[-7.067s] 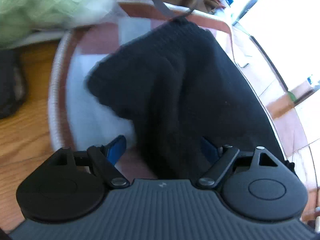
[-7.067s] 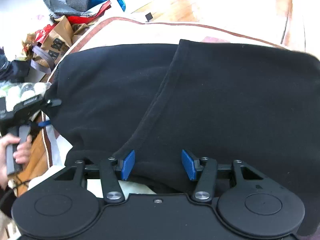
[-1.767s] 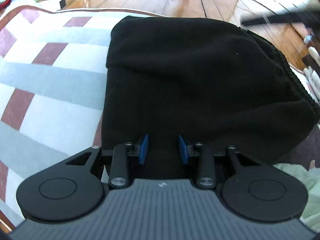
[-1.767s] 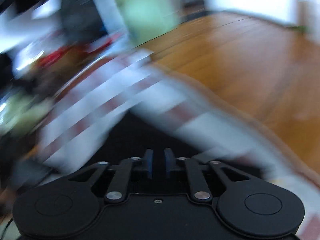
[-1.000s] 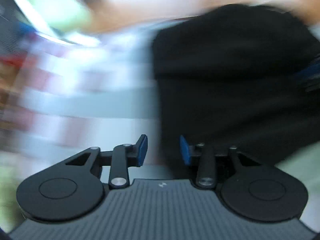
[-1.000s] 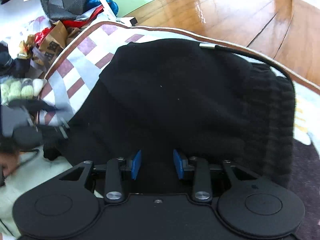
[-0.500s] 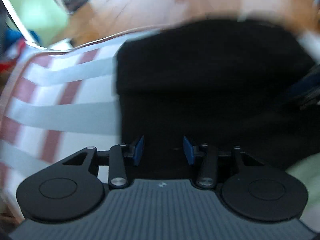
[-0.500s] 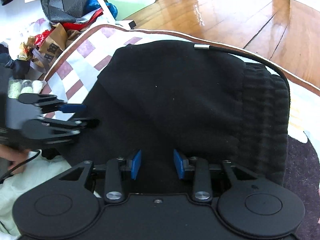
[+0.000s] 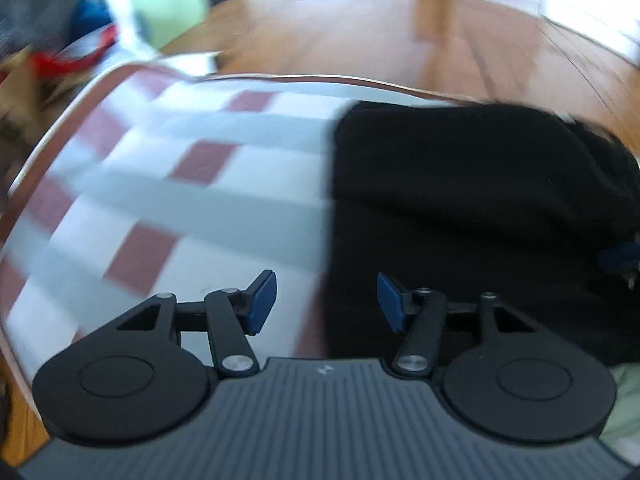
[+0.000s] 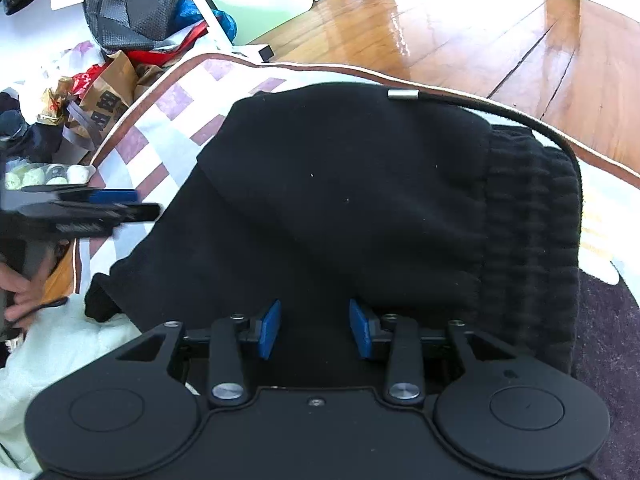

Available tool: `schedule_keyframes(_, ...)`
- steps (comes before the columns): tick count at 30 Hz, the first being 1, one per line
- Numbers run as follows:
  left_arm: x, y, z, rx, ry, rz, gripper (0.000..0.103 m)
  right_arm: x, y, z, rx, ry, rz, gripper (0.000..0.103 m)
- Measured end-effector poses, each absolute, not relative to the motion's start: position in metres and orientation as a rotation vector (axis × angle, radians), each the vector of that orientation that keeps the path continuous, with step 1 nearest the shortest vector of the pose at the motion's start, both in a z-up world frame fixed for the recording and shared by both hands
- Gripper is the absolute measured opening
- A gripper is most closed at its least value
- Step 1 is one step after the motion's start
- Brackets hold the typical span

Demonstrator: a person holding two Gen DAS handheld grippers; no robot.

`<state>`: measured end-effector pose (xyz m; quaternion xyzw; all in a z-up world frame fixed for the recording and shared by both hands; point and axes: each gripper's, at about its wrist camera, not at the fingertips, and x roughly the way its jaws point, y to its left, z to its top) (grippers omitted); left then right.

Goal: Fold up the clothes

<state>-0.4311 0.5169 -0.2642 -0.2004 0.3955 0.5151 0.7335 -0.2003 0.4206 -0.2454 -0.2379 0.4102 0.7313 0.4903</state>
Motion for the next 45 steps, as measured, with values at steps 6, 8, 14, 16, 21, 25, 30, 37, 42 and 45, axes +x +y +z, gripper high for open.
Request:
schedule_keyframes(6, -0.432, 0.556, -0.261, -0.480, 0.708, 0.959, 0.057, -0.203, 0.459, -0.207, -0.601, 0.941, 1.834, 0.045)
schedule_keyframes(8, -0.436, 0.563, -0.263, -0.534, 0.672, 0.934, 0.063, -0.221, 0.481, -0.194, -0.713, 0.864, 1.886, 0.045)
schedule_keyframes(14, -0.454, 0.591, -0.284, -0.671, 0.672, 0.927, 0.064, -0.254, 0.535, -0.145, -0.739, 0.732, 2.132, 0.054)
schedule_keyframes(16, -0.461, 0.593, -0.289, -0.720, 0.638, 0.911, 0.063, -0.269, 0.559, -0.147, -0.789, 0.648, 2.107, 0.054)
schedule_keyframes(21, -0.459, 0.581, -0.293, -0.694, 0.644, 0.861, 0.045, -0.320, 0.597, -0.193, -1.086, 0.398, 2.086, 0.039)
schedule_keyframes(25, -0.460, 0.571, -0.299, -0.711, 0.619, 0.847, 0.042, -0.341, 0.620, -0.222, -1.146, 0.369, 2.094, 0.037)
schedule_keyframes(30, -0.446, 0.560, -0.303, -0.615, 0.727, 0.860, 0.038, -0.330, 0.639, -0.229, -1.006, 0.593, 2.036, 0.006)
schedule_keyframes(37, -0.439, 0.538, -0.308, -0.574, 0.744, 0.901, 0.037, -0.283, 0.662, -0.229, -0.642, 0.970, 1.888, 0.005)
schedule_keyframes(42, -0.447, 0.534, -0.310, -0.657, 0.743, 0.896, 0.037, -0.255, 0.682, -0.248, -0.508, 1.188, 1.731, 0.003)
schedule_keyframes(45, -0.459, 0.543, -0.305, -0.755, 0.753, 0.852, 0.037, -0.258, 0.668, -0.227, -0.579, 0.954, 1.653, 0.002)
